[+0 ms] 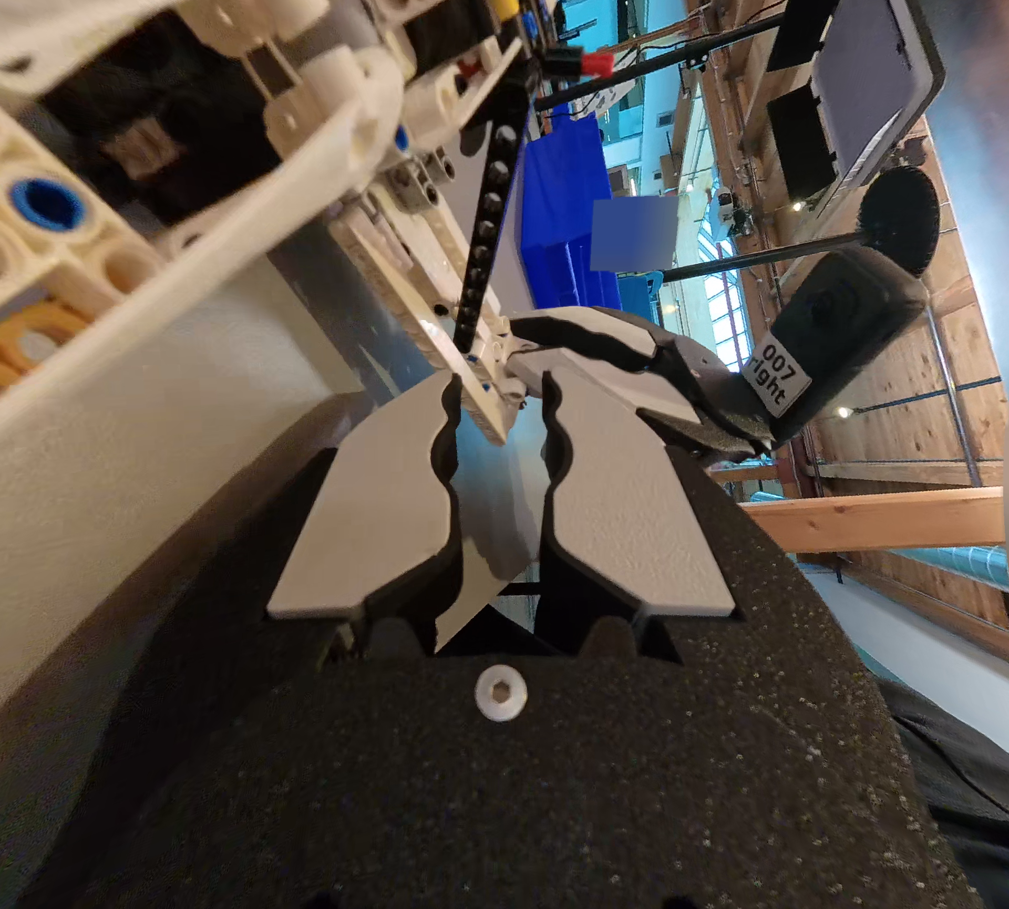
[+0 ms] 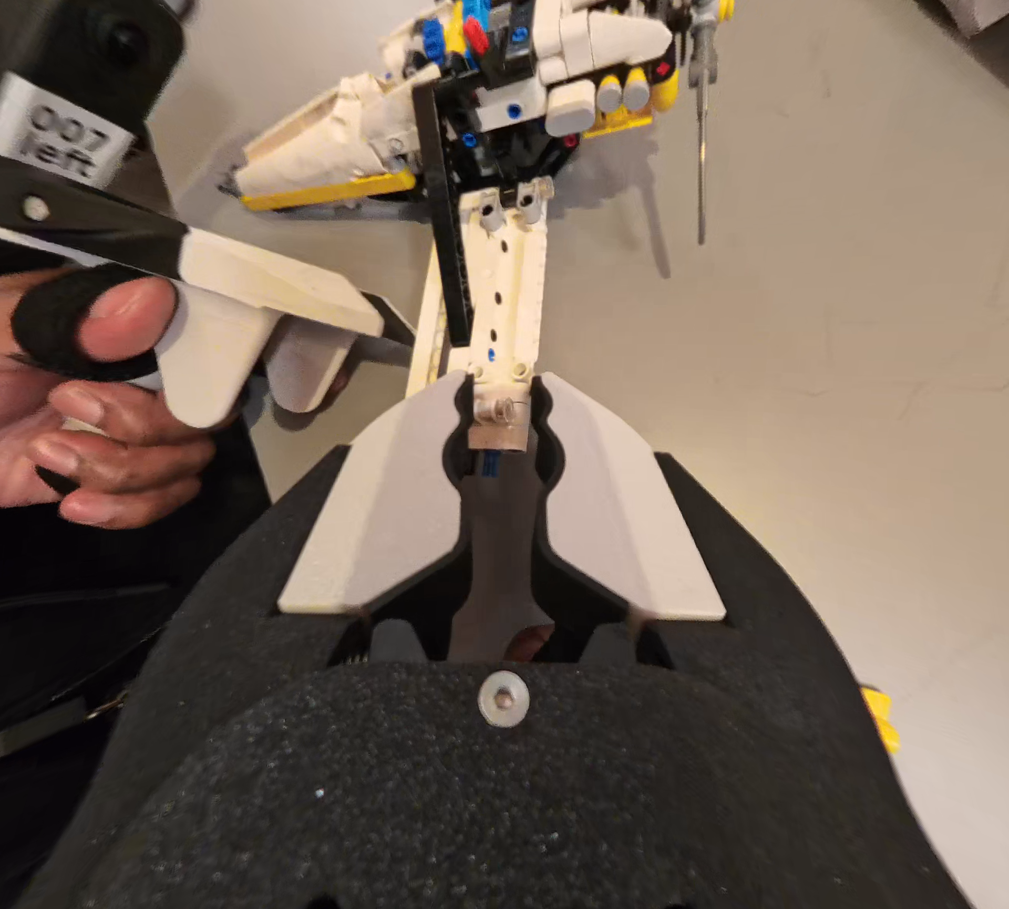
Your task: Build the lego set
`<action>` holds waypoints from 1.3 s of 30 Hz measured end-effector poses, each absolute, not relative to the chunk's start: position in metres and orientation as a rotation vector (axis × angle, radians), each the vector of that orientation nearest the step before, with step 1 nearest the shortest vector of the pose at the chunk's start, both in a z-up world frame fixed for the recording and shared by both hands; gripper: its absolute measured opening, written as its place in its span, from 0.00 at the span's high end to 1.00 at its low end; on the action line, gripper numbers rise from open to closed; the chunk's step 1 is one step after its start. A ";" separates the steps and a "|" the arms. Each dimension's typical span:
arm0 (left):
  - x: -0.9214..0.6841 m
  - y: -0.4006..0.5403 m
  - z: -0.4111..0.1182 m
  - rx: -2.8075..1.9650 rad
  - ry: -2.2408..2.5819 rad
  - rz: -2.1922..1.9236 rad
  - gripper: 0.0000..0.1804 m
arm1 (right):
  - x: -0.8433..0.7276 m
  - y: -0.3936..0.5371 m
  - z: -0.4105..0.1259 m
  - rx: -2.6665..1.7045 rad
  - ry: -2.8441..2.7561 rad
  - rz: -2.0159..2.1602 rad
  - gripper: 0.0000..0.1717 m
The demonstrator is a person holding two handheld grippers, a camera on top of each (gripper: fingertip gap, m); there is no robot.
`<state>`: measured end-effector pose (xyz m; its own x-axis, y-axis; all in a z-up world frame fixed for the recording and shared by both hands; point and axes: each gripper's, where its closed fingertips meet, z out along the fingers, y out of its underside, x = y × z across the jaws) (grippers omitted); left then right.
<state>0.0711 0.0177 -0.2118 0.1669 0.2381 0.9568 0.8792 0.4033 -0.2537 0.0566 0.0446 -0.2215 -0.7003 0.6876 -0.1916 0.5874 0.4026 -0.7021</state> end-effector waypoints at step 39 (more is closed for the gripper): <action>0.089 -0.014 -0.212 -1.152 -1.379 -0.499 0.68 | 0.087 0.006 -0.223 -1.154 -2.695 1.142 0.71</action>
<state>0.0885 -0.0144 -0.2123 0.2022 0.3337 0.9207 0.8453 0.4153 -0.3362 0.0870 0.0056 -0.2231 -0.7312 0.6263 -0.2704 0.6298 0.4676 -0.6202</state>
